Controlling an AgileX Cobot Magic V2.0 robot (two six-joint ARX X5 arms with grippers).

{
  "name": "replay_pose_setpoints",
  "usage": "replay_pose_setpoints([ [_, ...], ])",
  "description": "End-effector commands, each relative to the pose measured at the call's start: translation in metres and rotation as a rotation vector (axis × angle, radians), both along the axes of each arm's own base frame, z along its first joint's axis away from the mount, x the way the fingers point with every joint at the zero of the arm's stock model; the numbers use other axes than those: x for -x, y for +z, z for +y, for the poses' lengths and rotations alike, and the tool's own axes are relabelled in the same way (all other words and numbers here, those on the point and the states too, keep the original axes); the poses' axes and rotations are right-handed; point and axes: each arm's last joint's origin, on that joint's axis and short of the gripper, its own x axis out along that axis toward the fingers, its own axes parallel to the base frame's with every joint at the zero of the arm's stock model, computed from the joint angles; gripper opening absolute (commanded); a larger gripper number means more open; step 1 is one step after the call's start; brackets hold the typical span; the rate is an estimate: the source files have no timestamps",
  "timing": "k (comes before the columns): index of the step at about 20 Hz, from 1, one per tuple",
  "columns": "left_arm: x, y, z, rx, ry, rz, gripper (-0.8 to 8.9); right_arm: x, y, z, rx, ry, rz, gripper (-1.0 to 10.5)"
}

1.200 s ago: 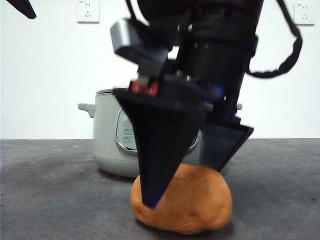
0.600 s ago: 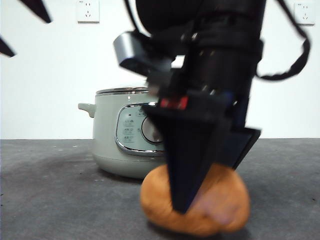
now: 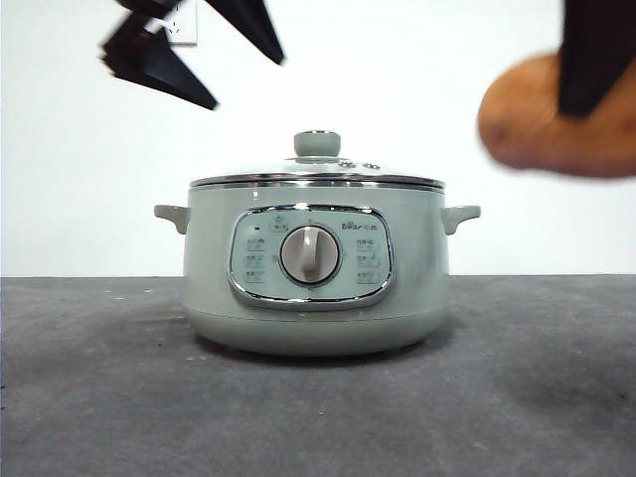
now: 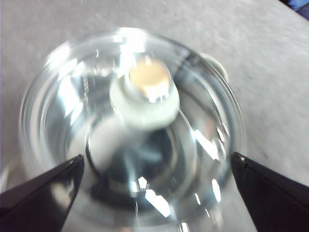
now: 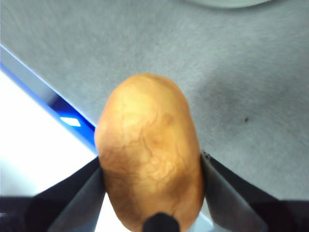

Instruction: Pick up the potato,open the lid,put the potato in the pot,close the lid

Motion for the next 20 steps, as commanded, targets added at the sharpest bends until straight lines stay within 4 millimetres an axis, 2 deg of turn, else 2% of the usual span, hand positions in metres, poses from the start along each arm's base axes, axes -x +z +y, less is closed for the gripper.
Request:
replay_pose_setpoints([
  [1,-0.022,-0.002,-0.02,-0.015,-0.002,-0.021,5.44,0.01,0.012,-0.014,-0.079,-0.072,-0.025,-0.1],
  [4,-0.046,0.001,-0.044,-0.019,-0.016,-0.032,5.44,0.02,0.022,-0.025,-0.15,-0.111,-0.051,-0.1],
  [7,-0.061,-0.003,-0.06,-0.023,-0.03,-0.026,5.43,0.024,0.025,-0.03,-0.181,-0.133,-0.058,-0.1],
  [14,-0.07,-0.027,-0.07,-0.071,-0.015,0.03,5.29,0.024,0.025,-0.03,-0.187,-0.148,-0.05,-0.1],
  [15,-0.07,-0.028,-0.07,-0.085,-0.006,0.036,5.09,0.024,0.025,-0.03,-0.187,-0.148,-0.05,-0.1],
  [19,-0.069,-0.029,-0.071,-0.097,-0.003,0.04,3.1,0.024,0.025,-0.03,-0.187,-0.148,-0.051,-0.1],
  [20,-0.069,-0.029,-0.071,-0.098,-0.003,0.041,2.32,0.024,0.025,-0.03,-0.187,-0.148,-0.05,-0.1],
])
